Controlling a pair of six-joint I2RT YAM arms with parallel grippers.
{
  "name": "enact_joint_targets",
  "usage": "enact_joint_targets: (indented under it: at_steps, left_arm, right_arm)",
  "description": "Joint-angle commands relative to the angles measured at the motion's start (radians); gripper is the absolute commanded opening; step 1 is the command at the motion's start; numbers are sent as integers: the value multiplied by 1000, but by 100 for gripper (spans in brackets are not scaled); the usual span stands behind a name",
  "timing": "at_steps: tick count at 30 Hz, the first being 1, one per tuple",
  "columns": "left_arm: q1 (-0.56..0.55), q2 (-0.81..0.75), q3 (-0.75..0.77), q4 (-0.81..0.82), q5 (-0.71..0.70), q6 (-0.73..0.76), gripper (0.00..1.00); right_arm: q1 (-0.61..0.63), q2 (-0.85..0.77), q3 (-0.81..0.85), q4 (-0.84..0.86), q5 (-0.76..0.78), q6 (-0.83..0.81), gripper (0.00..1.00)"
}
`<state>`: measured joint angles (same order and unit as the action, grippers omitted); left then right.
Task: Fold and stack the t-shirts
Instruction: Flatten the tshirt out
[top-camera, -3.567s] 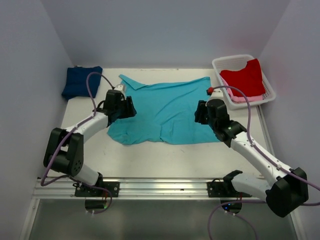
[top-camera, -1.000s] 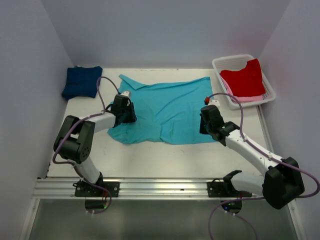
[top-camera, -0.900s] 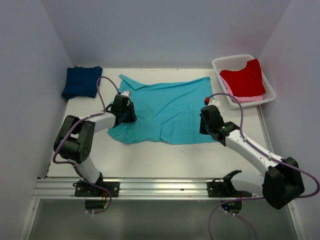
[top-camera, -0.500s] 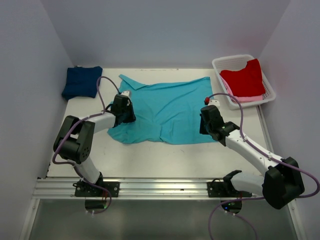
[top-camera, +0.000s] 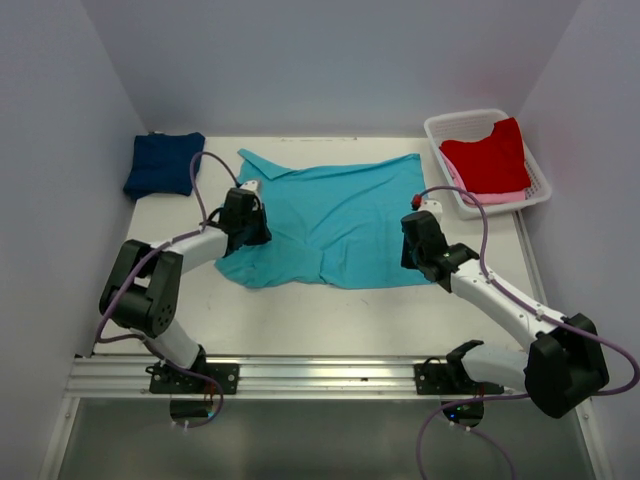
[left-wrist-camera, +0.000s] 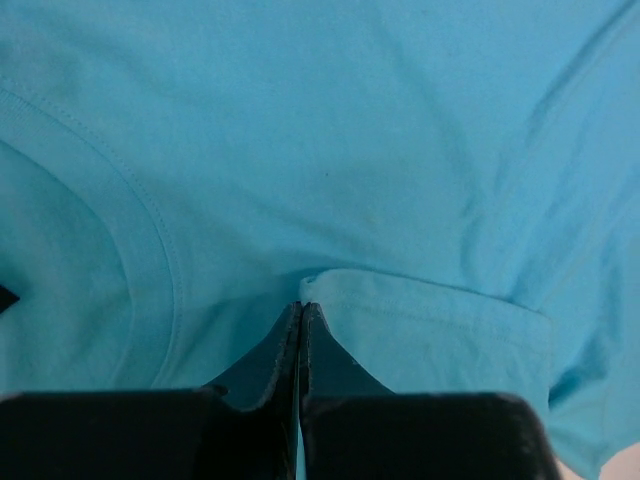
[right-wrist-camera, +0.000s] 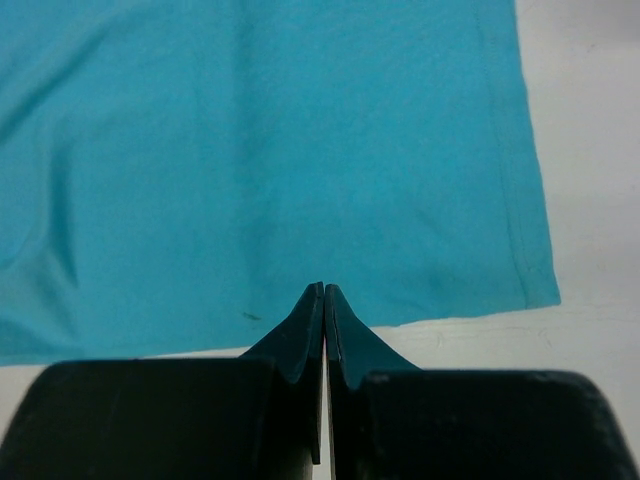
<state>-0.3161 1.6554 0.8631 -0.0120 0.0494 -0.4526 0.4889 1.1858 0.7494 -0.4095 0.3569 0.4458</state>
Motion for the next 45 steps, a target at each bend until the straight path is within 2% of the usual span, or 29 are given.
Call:
enact_joint_targets:
  at_steps: [1,3,4,5,7,10,19,27,33,34,35,40,45]
  left_arm:
    - [-17,-100,-29,-48,15,2,0]
    - [-32,-181,-59,-75,15,-8,0]
    - [-37,-209,-70,-85,15,-11,0]
    - [-41,-265,-91,-110,17,-20,0]
    - [-52,-351,-114,-149,20,-34,0]
    - [-63,-455,-153,-198,33,-49,0]
    - [-89,-676,-184,-371,112,-107,0]
    - [-106,-861,-78,-581,89,-130,0]
    - [-106,-924,40,-712,53,-121,0]
    - [-106,-924,57,-732,52,-115,0]
    - [-106,-927,63,-741,49,-113,0]
    - [-106,-947,79,-784,30,-106,0]
    - [-106,-971,93,-821,7,-103,0]
  right_arm:
    - [-4,15,2,-67,149,72,0]
    - [-7,34,8,-126,229,108,19]
    - [-13,38,8,-144,244,146,23]
    - [-16,40,2,-167,255,162,31]
    - [-32,37,-2,-195,275,206,39]
    - [-39,21,-12,-221,292,248,43]
    - [-47,37,-10,-273,320,320,42]
    - [-99,43,-42,-264,297,407,37]
    - [-209,-54,-126,-161,166,447,46]
    - [-220,-75,-145,-143,156,455,56]
    - [-228,-101,-153,-138,146,464,59]
    - [-266,-134,-185,-123,114,485,61]
    - [-296,-106,-234,-83,73,511,56]
